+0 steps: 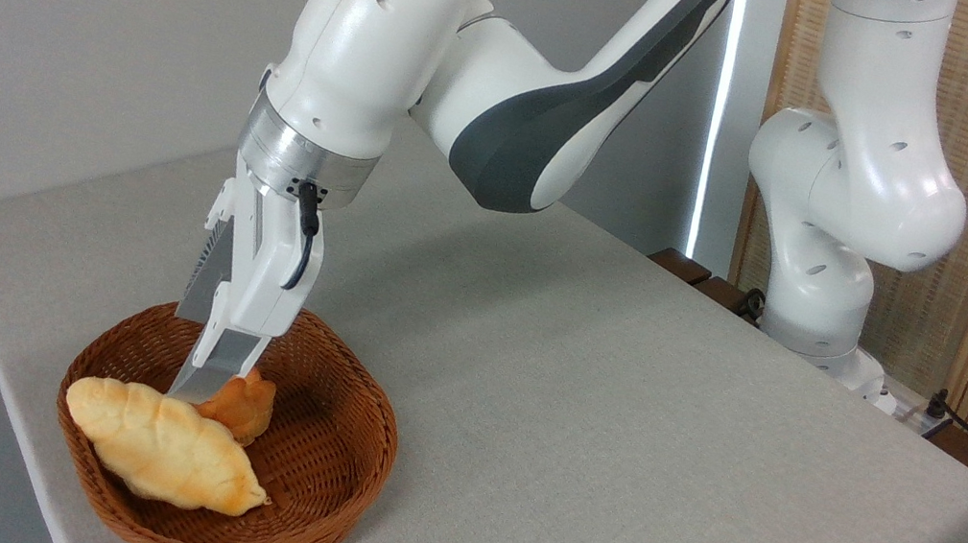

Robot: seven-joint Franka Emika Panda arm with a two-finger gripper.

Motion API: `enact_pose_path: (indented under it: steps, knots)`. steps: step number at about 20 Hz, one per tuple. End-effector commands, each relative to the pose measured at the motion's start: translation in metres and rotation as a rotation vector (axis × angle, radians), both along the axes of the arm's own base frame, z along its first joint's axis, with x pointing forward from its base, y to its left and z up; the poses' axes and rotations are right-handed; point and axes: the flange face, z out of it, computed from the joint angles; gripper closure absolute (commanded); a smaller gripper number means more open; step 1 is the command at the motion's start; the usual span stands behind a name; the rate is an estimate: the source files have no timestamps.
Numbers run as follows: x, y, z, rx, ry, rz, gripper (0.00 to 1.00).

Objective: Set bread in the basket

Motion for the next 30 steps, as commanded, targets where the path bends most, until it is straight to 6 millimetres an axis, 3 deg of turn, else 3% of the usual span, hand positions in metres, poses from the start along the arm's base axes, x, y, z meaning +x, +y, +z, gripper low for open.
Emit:
enact_pose_path:
  steps: [1,6,9,13,20,22,25,30]
  knots:
    - [-0.009,0.005,0.024,-0.031,-0.024,0.026,0.0]
    - [-0.02,0.001,0.051,-0.111,0.068,0.156,0.0]
    - [-0.025,0.002,0.072,-0.067,0.196,0.165,0.0]
    - [-0.036,0.01,0.101,0.065,0.355,0.322,0.0]
    - [-0.045,0.003,0.114,0.086,0.501,0.512,0.0]
    - [-0.045,-0.018,0.11,0.108,0.506,0.506,0.0]
    - [-0.046,-0.033,0.108,0.15,0.494,0.497,0.0]
    - [-0.047,-0.034,0.108,0.152,0.494,0.491,0.0]
